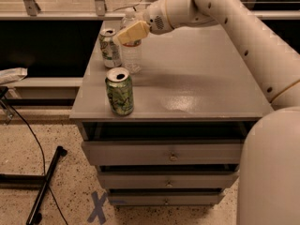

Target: Move water bottle near green can

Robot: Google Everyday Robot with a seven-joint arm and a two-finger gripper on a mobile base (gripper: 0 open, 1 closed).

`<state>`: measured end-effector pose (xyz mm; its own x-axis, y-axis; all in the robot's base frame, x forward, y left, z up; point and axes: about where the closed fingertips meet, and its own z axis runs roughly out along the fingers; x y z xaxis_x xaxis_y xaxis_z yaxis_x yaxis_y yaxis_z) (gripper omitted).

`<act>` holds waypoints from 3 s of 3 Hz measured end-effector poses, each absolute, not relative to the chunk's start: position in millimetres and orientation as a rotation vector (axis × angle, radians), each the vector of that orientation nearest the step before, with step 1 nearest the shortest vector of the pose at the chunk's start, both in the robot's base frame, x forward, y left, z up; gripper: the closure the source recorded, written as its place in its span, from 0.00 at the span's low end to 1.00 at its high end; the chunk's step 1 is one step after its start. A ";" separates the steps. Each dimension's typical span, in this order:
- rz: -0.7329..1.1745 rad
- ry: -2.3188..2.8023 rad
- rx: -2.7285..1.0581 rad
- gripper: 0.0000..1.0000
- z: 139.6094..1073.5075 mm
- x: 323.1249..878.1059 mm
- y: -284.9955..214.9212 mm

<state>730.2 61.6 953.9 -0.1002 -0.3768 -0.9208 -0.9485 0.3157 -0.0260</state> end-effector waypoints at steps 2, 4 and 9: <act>0.816 1.636 -1.213 0.72 963.4 719.5 40.0; 0.763 1.573 -1.281 1.00 998.6 666.1 -16.0; 0.870 1.568 -1.250 0.77 948.7 565.7 -18.8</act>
Offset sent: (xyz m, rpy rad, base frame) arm -0.0117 -0.0393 0.0080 0.0304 0.0180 0.0101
